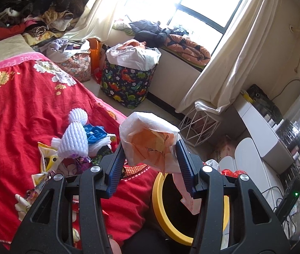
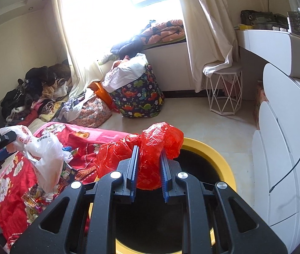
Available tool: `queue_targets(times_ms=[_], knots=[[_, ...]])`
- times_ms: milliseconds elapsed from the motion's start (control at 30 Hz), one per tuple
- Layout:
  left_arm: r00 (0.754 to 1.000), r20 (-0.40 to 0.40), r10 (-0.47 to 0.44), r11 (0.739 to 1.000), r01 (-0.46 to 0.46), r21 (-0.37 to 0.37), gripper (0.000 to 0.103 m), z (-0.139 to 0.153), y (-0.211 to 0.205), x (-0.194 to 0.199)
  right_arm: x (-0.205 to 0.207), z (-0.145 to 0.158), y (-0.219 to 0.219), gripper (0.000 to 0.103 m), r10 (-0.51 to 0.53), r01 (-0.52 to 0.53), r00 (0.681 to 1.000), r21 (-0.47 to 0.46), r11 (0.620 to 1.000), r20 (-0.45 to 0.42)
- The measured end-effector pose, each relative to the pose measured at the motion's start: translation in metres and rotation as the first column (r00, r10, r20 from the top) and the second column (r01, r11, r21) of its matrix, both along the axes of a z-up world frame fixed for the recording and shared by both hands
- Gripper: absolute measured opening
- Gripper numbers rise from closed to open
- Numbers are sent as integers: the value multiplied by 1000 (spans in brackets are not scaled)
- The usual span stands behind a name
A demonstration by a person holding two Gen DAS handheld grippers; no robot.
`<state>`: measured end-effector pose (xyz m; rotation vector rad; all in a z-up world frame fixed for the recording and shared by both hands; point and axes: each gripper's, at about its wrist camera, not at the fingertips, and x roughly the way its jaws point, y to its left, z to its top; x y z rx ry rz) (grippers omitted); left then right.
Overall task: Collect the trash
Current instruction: 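Lift both bags and carry them over the yellow trash bin, then open both tools to drop the bags into the trash bin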
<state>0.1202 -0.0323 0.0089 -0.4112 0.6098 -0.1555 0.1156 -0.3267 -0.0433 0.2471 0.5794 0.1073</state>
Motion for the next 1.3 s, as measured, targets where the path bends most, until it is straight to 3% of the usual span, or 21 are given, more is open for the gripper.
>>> queue_targets(times_ms=[833, 900, 967, 1067, 1167, 1300], knots=[[992, -50, -116, 979, 122, 161, 42, -33, -74, 4, 2, -19, -34, 20, -98, 99, 994, 8, 995, -37], [988, -56, -142, 977, 149, 154, 47, -37, -80, 5, 4, -21, -37, 29, -92, 93, 995, 20, 995, -46], [986, -52, -157, 977, 163, 141, 55, -40, -82, 6, 3, -23, -40, 49, -96, 98, 994, 36, 995, -49], [986, -49, -157, 978, 162, 131, 78, -41, -81, 6, 3, -25, -41, 56, -100, 102, 993, 44, 994, -56], [990, -39, -137, 982, 141, 127, 87, -40, -77, 4, 3, -24, -40, 63, -98, 101, 994, 52, 994, -56], [993, -29, -111, 985, 114, 132, 92, -38, -71, 2, 2, -20, -31, 67, -80, 82, 996, 56, 995, -41]])
